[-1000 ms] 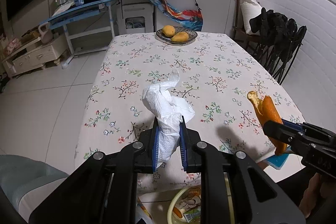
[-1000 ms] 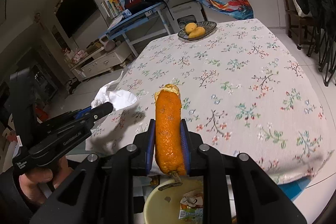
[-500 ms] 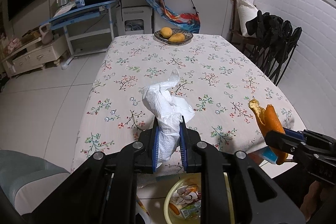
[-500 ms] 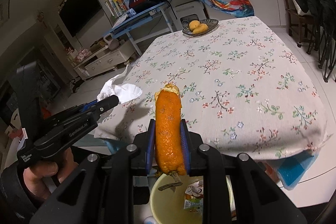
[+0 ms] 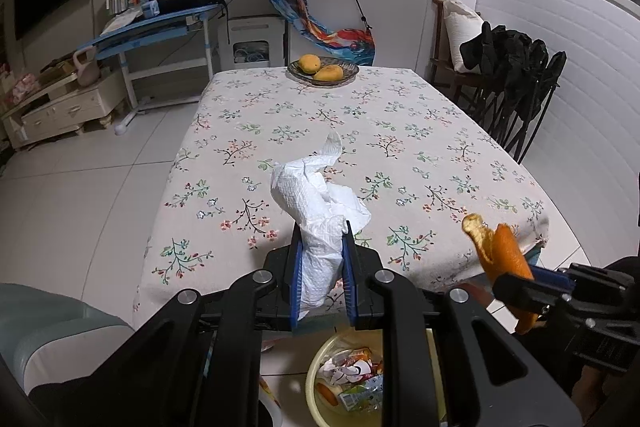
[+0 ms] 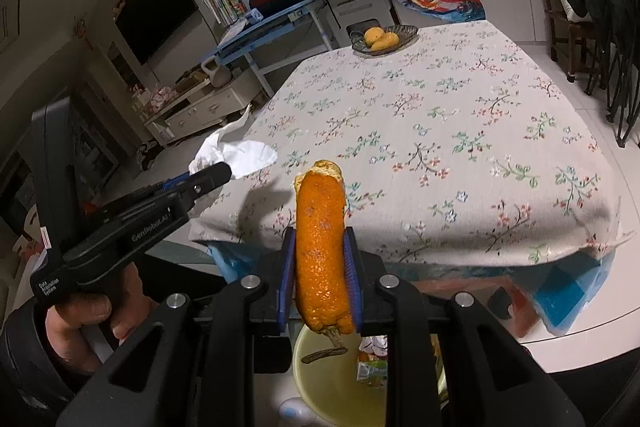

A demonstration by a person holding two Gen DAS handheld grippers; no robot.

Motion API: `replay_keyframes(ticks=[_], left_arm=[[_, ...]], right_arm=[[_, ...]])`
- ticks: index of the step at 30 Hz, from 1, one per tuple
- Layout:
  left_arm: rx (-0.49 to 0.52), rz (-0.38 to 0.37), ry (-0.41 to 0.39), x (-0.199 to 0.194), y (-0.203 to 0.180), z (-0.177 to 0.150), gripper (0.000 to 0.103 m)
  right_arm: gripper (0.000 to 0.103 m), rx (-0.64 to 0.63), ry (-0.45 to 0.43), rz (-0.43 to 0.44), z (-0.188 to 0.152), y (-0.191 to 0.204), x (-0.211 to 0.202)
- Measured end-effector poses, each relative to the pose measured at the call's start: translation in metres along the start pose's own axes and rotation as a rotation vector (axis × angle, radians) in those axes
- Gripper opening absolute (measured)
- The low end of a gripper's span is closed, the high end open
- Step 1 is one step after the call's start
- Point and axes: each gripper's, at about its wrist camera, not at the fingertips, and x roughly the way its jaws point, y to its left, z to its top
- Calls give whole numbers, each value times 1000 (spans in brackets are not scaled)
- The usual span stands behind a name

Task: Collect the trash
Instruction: 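Carry the carrot and white tissue to the yellow basin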

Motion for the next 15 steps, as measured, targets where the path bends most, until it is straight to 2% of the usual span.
replay_keyframes(ticks=[15], left_arm=[[18,-16,1,-7,-8,-12,17]], right_arm=[[23,7,46,6,-16,2,0]])
